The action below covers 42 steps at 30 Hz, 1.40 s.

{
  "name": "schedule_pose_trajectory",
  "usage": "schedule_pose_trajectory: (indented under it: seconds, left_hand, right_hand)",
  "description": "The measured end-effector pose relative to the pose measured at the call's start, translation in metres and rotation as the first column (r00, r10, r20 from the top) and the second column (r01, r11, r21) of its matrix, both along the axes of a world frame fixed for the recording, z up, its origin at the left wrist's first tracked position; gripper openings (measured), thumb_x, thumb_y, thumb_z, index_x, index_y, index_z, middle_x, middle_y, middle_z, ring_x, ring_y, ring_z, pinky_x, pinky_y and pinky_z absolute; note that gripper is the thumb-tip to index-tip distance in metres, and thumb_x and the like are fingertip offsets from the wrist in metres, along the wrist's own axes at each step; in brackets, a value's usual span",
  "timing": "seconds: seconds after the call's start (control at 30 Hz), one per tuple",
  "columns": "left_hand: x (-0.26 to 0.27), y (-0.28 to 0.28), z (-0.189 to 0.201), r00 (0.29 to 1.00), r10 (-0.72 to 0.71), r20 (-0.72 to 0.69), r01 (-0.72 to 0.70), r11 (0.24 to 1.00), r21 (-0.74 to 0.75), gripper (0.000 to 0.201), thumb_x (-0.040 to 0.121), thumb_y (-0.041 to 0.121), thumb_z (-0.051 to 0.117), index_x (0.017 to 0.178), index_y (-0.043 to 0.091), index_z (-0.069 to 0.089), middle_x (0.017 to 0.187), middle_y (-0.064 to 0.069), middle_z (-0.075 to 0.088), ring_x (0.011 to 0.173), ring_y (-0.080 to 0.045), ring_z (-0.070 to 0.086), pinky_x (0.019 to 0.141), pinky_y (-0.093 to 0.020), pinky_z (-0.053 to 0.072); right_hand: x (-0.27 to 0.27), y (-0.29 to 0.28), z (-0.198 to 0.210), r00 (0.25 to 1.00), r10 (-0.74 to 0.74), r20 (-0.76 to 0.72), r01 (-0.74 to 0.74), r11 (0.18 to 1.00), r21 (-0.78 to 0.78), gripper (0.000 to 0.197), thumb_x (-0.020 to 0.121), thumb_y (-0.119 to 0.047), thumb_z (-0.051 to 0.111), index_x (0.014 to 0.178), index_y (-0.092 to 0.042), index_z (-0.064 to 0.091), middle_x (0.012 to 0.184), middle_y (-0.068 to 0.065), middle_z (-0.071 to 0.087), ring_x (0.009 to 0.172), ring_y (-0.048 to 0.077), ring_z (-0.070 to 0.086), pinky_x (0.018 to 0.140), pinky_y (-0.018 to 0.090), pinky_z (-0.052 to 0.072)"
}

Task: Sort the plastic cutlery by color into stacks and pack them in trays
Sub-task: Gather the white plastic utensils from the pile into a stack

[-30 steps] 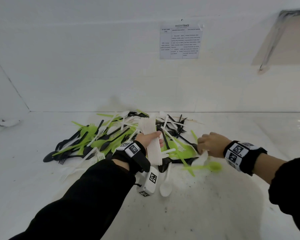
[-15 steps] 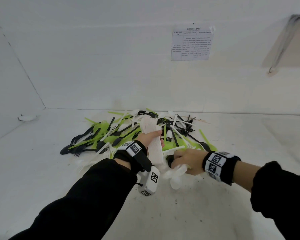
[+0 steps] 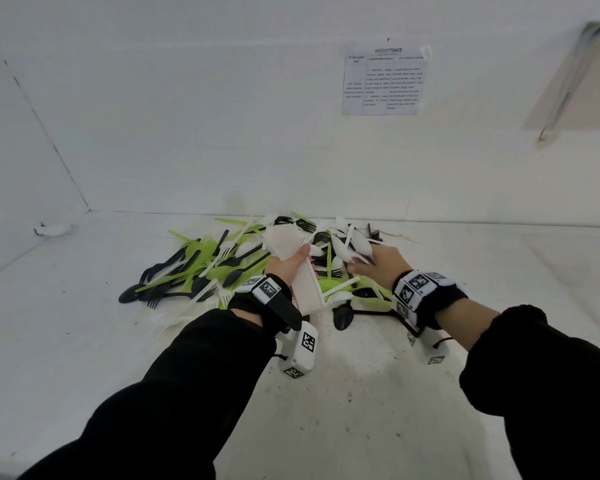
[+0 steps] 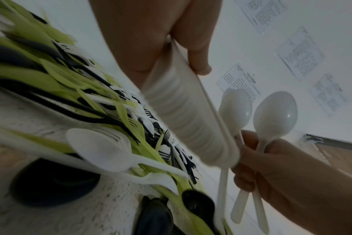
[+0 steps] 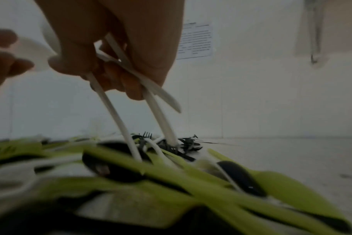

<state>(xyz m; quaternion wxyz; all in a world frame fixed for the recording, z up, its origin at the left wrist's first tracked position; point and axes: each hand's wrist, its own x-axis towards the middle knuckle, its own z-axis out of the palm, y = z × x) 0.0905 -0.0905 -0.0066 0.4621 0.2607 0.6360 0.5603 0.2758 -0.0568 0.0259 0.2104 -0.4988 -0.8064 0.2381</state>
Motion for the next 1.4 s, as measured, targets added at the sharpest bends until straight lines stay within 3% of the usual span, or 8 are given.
schedule_pose_trajectory:
  seconds: [0.1, 0.23, 0.4, 0.63, 0.93, 1.13, 1.27, 1.4]
  left_hand:
    - [-0.001, 0.007, -0.008, 0.998, -0.029, 0.048, 0.029, 1.0, -0.005, 0.11, 0.04, 0.065, 0.085, 0.118, -0.006, 0.056, 0.116, -0.025, 0.062, 0.101, -0.039, 0.063, 0.093, -0.054, 0.049]
    - [0.016, -0.013, 0.016, 0.988, -0.079, 0.135, 0.076, 0.997, 0.034, 0.056, 0.08, 0.029, 0.072, 0.121, -0.005, 0.056, 0.11, -0.022, 0.063, 0.088, -0.032, 0.062, 0.087, -0.046, 0.052]
    - [0.013, -0.008, 0.014, 0.973, -0.061, 0.224, 0.045, 0.996, 0.074, 0.042, 0.088, 0.021, 0.063, 0.119, -0.006, 0.054, 0.111, -0.023, 0.062, 0.087, -0.03, 0.063, 0.083, -0.045, 0.052]
    - [0.006, 0.0, -0.001, 0.991, -0.055, 0.121, 0.048, 0.997, 0.065, 0.02, 0.081, 0.014, 0.071, 0.094, 0.002, 0.061, 0.079, -0.011, 0.063, 0.062, -0.019, 0.061, 0.052, -0.026, 0.05]
    - [0.005, -0.002, -0.002, 0.963, -0.047, 0.265, 0.017, 0.993, 0.116, 0.034, 0.084, 0.01, 0.067, 0.114, -0.001, 0.059, 0.092, -0.014, 0.065, 0.074, -0.024, 0.064, 0.059, -0.032, 0.055]
    - [-0.005, -0.007, -0.001, 0.957, -0.042, 0.287, 0.008, 0.993, 0.116, 0.036, 0.085, 0.007, 0.065, 0.117, -0.006, 0.057, 0.087, -0.015, 0.063, 0.062, -0.021, 0.065, 0.051, -0.029, 0.054]
    - [-0.017, -0.012, 0.001, 0.959, -0.01, 0.284, -0.021, 0.994, 0.106, 0.042, 0.082, 0.01, 0.069, 0.12, -0.005, 0.057, 0.116, -0.026, 0.06, 0.094, -0.036, 0.061, 0.086, -0.048, 0.051]
    - [-0.034, -0.017, 0.006, 0.945, -0.025, 0.325, -0.021, 0.991, 0.135, 0.041, 0.084, 0.008, 0.066, 0.121, -0.005, 0.054, 0.121, -0.027, 0.057, 0.096, -0.036, 0.06, 0.087, -0.049, 0.05]
  right_hand:
    - [-0.018, 0.006, 0.006, 0.991, -0.071, -0.112, 0.062, 0.995, -0.079, 0.028, 0.083, -0.03, 0.068, 0.096, -0.007, 0.062, 0.077, 0.001, 0.055, 0.074, 0.016, 0.05, 0.056, 0.021, 0.031]
    - [-0.044, 0.007, 0.003, 0.967, -0.08, -0.242, 0.03, 0.978, -0.206, 0.025, 0.083, -0.034, 0.067, 0.076, -0.012, 0.057, 0.061, -0.005, 0.048, 0.052, 0.006, 0.05, 0.057, 0.023, 0.039]
    - [-0.057, -0.001, -0.001, 0.938, -0.132, -0.321, 0.037, 0.958, -0.285, 0.037, 0.089, -0.028, 0.058, 0.056, -0.02, 0.044, 0.043, -0.008, 0.047, 0.04, 0.005, 0.047, 0.049, 0.02, 0.036]
    - [-0.064, -0.005, 0.003, 0.838, -0.187, -0.513, -0.16, 0.814, -0.559, 0.004, 0.086, -0.007, 0.042, 0.084, -0.01, 0.041, 0.065, 0.006, 0.038, 0.044, 0.014, 0.032, 0.043, 0.02, 0.025]
    - [-0.07, -0.004, -0.012, 0.896, -0.112, -0.43, -0.026, 0.953, -0.303, 0.026, 0.093, -0.017, 0.048, 0.118, -0.013, 0.053, 0.112, 0.004, 0.061, 0.11, 0.026, 0.058, 0.099, 0.045, 0.045]
    - [-0.08, -0.008, -0.016, 0.895, -0.063, -0.442, -0.073, 0.956, -0.285, 0.028, 0.096, -0.01, 0.043, 0.122, -0.003, 0.051, 0.11, 0.014, 0.062, 0.095, 0.024, 0.06, 0.091, 0.047, 0.05]
    - [-0.096, -0.011, -0.011, 0.929, -0.038, -0.368, -0.071, 0.958, -0.278, 0.034, 0.096, -0.011, 0.043, 0.126, 0.003, 0.052, 0.111, 0.013, 0.059, 0.105, 0.025, 0.056, 0.091, 0.034, 0.047]
    - [-0.112, -0.016, -0.006, 0.894, -0.055, -0.445, -0.096, 0.946, -0.309, 0.031, 0.094, -0.006, 0.047, 0.123, 0.0, 0.056, 0.103, 0.01, 0.063, 0.095, 0.02, 0.059, 0.081, 0.029, 0.051]
